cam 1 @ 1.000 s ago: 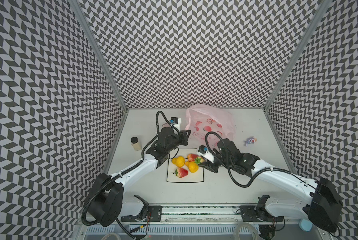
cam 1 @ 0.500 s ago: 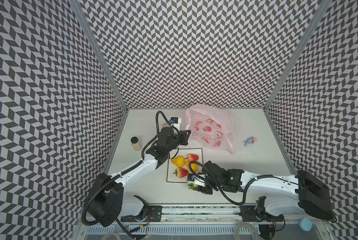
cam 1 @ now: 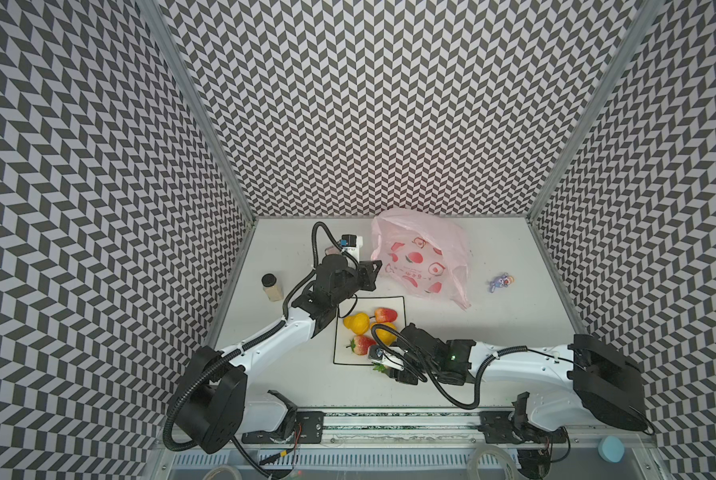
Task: Take the fake fruits out of the plastic bag
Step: 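Lower the held strawberry onto the mat beside the other fruit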
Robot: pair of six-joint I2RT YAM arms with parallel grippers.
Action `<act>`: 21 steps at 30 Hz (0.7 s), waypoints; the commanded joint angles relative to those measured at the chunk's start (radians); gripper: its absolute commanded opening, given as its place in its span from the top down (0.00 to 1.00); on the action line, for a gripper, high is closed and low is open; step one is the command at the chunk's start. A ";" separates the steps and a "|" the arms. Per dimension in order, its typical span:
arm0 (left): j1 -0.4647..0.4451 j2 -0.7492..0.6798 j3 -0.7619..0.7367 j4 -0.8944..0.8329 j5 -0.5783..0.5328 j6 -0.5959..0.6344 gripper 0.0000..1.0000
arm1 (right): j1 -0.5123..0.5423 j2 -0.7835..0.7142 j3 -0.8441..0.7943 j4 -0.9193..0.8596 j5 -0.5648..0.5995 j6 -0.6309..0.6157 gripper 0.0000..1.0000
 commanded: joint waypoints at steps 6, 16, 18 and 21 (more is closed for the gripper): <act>-0.001 0.003 0.044 -0.002 0.004 0.000 1.00 | 0.005 0.013 -0.012 0.109 0.050 0.028 0.78; -0.008 -0.002 0.046 -0.011 -0.003 0.000 1.00 | 0.005 0.116 0.022 0.176 0.147 0.062 0.67; -0.010 -0.005 0.046 -0.011 -0.005 0.001 1.00 | 0.005 0.118 0.022 0.180 0.149 0.070 0.57; -0.012 -0.005 0.044 -0.012 -0.006 0.000 1.00 | 0.005 0.104 0.012 0.185 0.142 0.070 0.45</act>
